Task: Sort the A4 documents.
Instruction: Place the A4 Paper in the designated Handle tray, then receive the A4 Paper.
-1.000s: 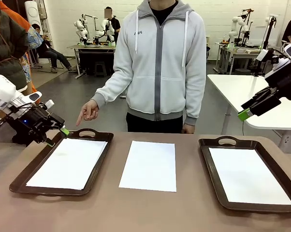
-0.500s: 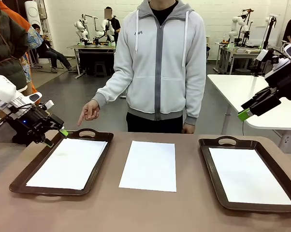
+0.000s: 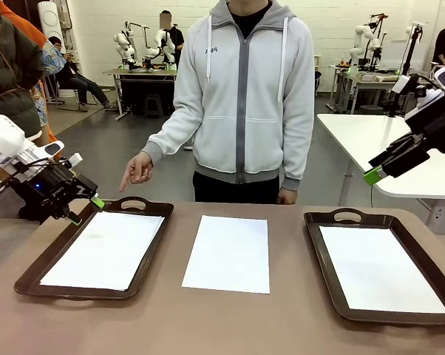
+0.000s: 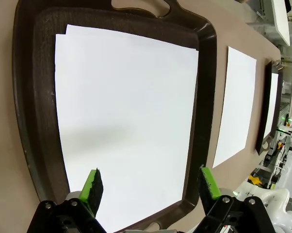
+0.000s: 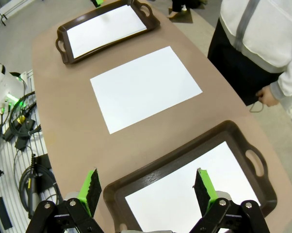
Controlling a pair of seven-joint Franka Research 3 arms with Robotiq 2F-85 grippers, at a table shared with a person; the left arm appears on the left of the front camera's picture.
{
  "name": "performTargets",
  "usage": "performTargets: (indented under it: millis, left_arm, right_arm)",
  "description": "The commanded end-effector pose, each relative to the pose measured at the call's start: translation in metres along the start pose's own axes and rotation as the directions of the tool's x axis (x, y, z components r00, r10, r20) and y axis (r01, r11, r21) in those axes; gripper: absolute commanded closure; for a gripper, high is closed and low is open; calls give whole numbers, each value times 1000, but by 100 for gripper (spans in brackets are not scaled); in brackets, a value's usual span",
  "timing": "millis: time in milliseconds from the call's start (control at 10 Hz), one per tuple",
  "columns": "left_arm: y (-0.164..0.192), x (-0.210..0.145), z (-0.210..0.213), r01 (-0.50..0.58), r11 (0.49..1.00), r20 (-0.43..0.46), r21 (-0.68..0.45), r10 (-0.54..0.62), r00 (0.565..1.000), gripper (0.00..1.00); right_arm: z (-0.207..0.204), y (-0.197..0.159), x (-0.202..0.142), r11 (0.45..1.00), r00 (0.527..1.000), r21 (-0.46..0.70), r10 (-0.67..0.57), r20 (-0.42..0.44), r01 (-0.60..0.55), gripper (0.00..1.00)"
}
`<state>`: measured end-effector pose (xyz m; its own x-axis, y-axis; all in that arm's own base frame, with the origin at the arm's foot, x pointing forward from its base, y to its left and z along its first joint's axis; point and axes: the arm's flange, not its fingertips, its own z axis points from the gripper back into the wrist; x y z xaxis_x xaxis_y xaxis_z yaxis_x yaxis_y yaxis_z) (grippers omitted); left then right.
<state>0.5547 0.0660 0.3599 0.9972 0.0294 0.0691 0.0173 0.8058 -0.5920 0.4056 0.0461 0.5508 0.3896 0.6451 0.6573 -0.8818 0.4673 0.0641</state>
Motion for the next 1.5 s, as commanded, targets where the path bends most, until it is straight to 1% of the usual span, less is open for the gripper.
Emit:
performTargets:
  millis: [0,1400]
  left_arm:
    - [1,3,0,1,1000,-1,19,-1,1000,0]
    - [1,3,0,1,1000,-1,19,-1,1000,0]
  right_arm:
    - [0,0,0,1000,1000,-8,0,-10,0,0]
    - [0,0,0,1000,1000,-8,0,-10,0,0]
